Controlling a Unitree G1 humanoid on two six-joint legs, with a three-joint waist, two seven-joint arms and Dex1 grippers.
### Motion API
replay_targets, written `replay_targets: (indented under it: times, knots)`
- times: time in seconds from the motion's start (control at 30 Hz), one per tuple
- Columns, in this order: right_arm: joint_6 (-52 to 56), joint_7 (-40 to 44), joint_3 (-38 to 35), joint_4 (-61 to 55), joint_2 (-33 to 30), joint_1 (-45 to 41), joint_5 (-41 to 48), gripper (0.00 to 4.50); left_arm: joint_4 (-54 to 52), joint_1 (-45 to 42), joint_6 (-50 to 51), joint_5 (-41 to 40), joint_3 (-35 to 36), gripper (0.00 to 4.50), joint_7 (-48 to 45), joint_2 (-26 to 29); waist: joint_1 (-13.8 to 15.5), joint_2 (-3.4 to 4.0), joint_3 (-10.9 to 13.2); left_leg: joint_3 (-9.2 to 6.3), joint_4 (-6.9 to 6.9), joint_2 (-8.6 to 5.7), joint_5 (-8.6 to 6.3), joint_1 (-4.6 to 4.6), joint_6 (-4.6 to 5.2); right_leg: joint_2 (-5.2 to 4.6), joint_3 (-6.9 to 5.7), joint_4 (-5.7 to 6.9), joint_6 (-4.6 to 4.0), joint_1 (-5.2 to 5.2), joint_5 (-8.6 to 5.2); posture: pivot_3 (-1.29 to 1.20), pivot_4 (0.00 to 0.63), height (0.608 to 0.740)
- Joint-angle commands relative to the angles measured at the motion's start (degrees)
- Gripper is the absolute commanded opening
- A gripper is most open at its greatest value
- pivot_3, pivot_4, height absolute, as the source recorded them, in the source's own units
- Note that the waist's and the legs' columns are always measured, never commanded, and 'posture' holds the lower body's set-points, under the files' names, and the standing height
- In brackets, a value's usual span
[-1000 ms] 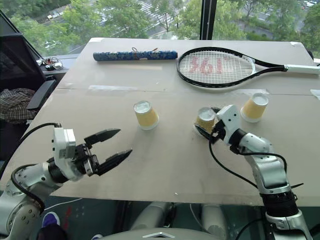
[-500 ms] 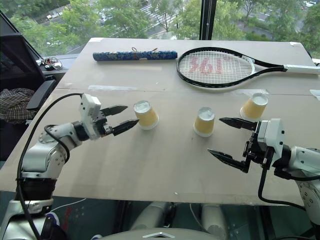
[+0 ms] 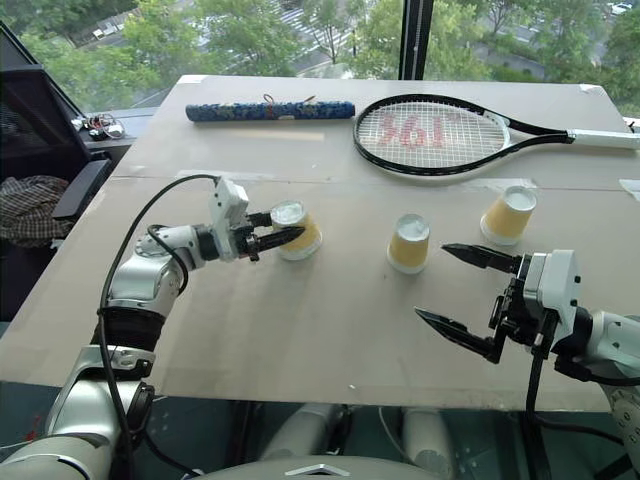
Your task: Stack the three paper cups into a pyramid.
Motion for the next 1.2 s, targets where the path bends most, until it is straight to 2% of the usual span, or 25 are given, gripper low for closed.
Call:
replay_targets:
  times: [0.03,0.2,0.5,0.7,1.2]
  knots:
    - [-1.19,-1.23,-1.84,-2.21,0.78,0.89,0.19,4.50,-4.05,-0.82,1.61,-2.75,1.07,2.07,-3.39,0.11,0.02,0.00,0.00,0.00,0.00,0.00,0.00,0.00,0.00,0.00,0.00,0.00,0.00,0.00,0.00,0.00,0.150,0.740]
    - [-2.39,-3.14,-1.47,-2.24,2.29,2.83,-1.93,4.50,-9.64,-4.13,6.49,-3.77,-2.29,2.07,-4.01,-4.10,0.49,-0.04,-0.01,-0.06,0.10,-0.01,0.00,-0.06,0.00,0.00,-0.10,0.02,0.00,0.02,0.00,0.00,0.150,0.740]
    - [-3.32,-5.13,-0.84,-3.02,3.45,3.92,-4.35,4.50,-0.32,-8.47,-0.67,1.97,-6.03,2.07,-4.06,-10.93,-0.29,-0.04,-0.02,-0.08,0.33,-0.05,0.00,-0.04,0.00,0.04,-0.07,0.18,0.01,0.05,0.01,0.00,0.150,0.740]
    - [-3.57,-6.33,-1.22,-4.54,4.11,5.94,-5.06,4.50,5.02,-9.86,-4.27,4.86,-7.69,2.07,-4.48,-13.12,0.14,-0.06,-0.02,-0.08,0.47,-0.09,-0.01,-0.10,0.01,0.03,-0.09,0.17,0.02,0.07,0.01,0.00,0.150,0.740]
    - [-4.26,-7.46,-2.14,-5.23,4.18,8.12,-5.62,4.50,7.71,-9.40,-6.10,7.61,-8.26,2.07,-3.91,-16.55,0.12,-0.06,-0.02,-0.11,0.53,-0.10,-0.01,-0.11,0.02,0.05,-0.11,0.20,0.03,0.08,0.01,0.00,0.150,0.740]
